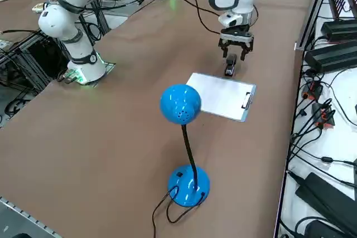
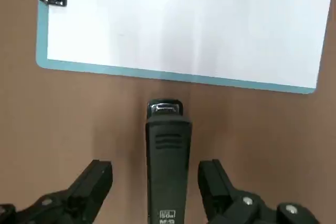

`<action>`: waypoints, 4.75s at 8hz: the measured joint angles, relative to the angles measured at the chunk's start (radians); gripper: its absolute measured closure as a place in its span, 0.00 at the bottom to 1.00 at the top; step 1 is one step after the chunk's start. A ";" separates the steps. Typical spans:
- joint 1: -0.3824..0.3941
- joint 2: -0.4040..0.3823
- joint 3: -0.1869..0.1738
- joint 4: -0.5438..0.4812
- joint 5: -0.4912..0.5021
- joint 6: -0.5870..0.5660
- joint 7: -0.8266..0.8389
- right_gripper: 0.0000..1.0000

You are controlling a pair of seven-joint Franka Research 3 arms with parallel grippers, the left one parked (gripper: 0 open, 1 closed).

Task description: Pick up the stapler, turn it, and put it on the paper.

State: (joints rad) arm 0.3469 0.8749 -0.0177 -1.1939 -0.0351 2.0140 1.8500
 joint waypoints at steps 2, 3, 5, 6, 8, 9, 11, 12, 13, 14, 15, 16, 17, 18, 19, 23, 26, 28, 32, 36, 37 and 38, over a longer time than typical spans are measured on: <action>0.000 0.000 0.000 -0.012 0.000 0.014 0.000 0.00; 0.000 0.002 0.000 -0.016 0.000 0.022 0.000 0.03; 0.000 0.007 0.000 -0.016 0.000 0.027 0.000 0.06; 0.000 0.009 0.000 -0.016 0.000 0.028 0.000 0.10; 0.001 0.009 0.000 -0.016 -0.002 0.029 0.000 0.43; 0.003 0.009 0.001 -0.016 -0.016 0.029 -0.001 0.59; 0.027 0.006 0.000 -0.014 -0.086 0.031 -0.002 0.59; 0.030 -0.003 0.000 -0.010 -0.091 0.030 -0.038 0.59; 0.027 -0.029 -0.001 -0.002 -0.088 -0.004 -0.117 0.59; 0.016 -0.075 -0.002 0.004 -0.066 -0.081 -0.239 0.59; -0.003 -0.133 -0.005 0.002 -0.031 -0.156 -0.404 0.59; -0.028 -0.193 -0.006 -0.021 -0.011 -0.206 -0.587 0.59; -0.055 -0.252 -0.007 -0.081 -0.005 -0.214 -0.773 0.59; -0.086 -0.300 -0.008 -0.162 -0.004 -0.190 -0.943 0.59; -0.119 -0.334 -0.009 -0.250 -0.002 -0.133 -1.115 0.59; -0.226 -0.378 -0.010 -0.522 0.033 0.191 -1.571 0.59; -0.253 -0.375 -0.010 -0.606 0.083 0.294 -1.788 0.59; -0.276 -0.365 -0.010 -0.612 0.110 0.335 -1.896 0.59; -0.272 -0.333 0.002 -0.614 0.150 0.428 -1.906 0.59; -0.267 -0.309 0.003 -0.615 0.150 0.471 -1.907 0.57; -0.265 -0.310 0.003 -0.614 0.150 0.474 -1.907 0.50; -0.260 -0.314 0.004 -0.612 0.150 0.473 -1.907 0.44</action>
State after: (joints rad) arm 0.0873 0.5614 -0.0137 -1.8059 0.1146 2.4874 -0.0575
